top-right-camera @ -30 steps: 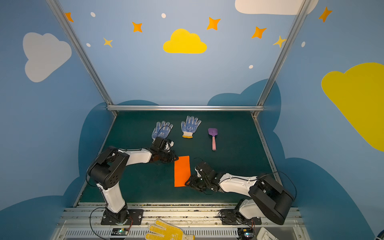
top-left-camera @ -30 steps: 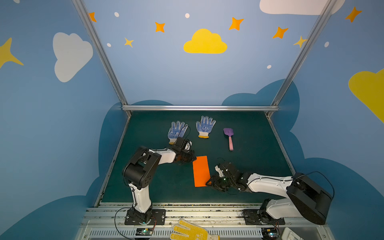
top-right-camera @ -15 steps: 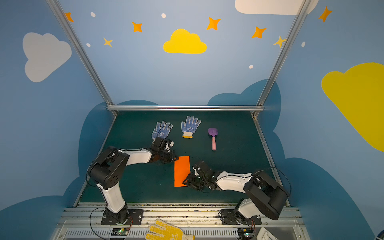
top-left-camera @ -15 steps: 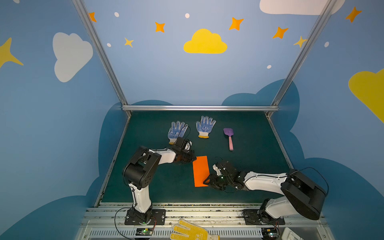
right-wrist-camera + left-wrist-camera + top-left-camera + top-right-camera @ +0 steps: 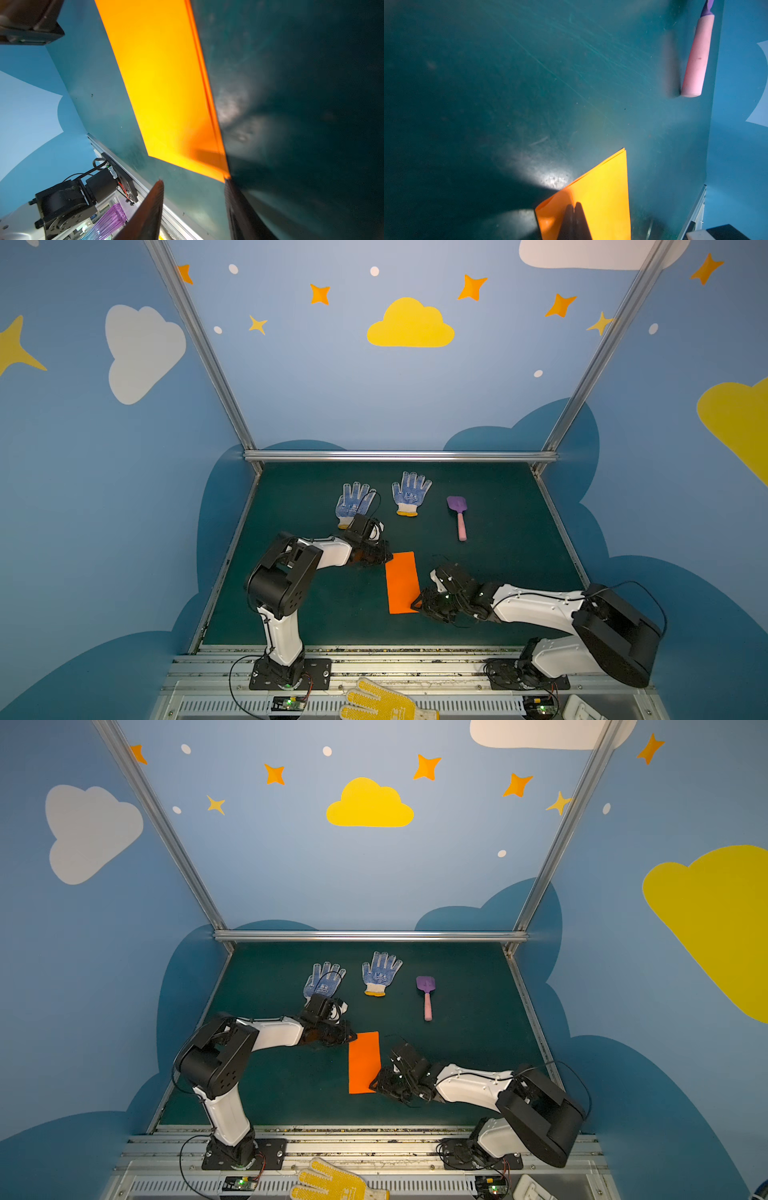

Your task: Fold a paper plane with a square sheet of paper (fold left side to right side)

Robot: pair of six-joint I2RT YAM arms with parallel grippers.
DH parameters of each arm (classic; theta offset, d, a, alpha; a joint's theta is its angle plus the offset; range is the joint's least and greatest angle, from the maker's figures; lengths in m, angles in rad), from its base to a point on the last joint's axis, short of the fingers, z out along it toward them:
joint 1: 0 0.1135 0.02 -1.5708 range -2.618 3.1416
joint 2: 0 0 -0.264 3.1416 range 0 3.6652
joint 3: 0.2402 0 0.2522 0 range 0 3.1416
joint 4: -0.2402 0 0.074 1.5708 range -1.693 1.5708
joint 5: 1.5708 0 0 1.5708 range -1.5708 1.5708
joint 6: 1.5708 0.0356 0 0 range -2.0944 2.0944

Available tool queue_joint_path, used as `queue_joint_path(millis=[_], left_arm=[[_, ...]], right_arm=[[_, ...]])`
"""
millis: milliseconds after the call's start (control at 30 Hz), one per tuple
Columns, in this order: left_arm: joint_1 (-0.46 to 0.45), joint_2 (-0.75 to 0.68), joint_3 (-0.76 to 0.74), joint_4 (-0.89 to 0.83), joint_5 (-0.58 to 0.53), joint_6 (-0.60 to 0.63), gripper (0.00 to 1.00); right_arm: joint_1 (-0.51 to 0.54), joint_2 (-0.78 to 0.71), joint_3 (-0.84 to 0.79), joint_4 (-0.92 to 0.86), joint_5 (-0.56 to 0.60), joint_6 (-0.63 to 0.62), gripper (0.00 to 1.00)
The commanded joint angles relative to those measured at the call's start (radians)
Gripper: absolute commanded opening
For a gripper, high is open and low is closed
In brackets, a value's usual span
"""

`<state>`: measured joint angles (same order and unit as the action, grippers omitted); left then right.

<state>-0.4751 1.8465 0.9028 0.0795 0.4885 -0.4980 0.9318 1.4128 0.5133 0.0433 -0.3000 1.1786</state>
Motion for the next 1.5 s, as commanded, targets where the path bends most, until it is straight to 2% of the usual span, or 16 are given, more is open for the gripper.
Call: queue_joint_path(millis=[0,300,500,833,1133,1467], left_arm=[[0.003,0.020,-0.025,-0.023,-0.036,0.004,0.04],[0.002,0.015,-0.035,-0.018,-0.037,0.004,0.04],[0.003,0.027,-0.032,-0.009,-0.031,0.000,0.04],[0.003,0.033,-0.034,0.000,-0.027,-0.005,0.04],[0.003,0.035,-0.033,-0.003,-0.028,-0.003,0.04],[0.004,0.030,-0.031,-0.012,-0.031,0.002,0.04]], right_arm=[[0.015,0.080,0.010,-0.050,0.028,0.010,0.50],[-0.004,0.087,0.036,0.008,0.048,-0.008,0.50],[-0.054,0.056,0.063,0.032,0.039,-0.118,0.50],[-0.124,0.086,0.107,0.067,-0.057,-0.206,0.46],[-0.124,0.054,0.046,0.076,-0.069,-0.171,0.44],[-0.060,-0.132,-0.114,-0.022,-0.020,-0.050,0.49]])
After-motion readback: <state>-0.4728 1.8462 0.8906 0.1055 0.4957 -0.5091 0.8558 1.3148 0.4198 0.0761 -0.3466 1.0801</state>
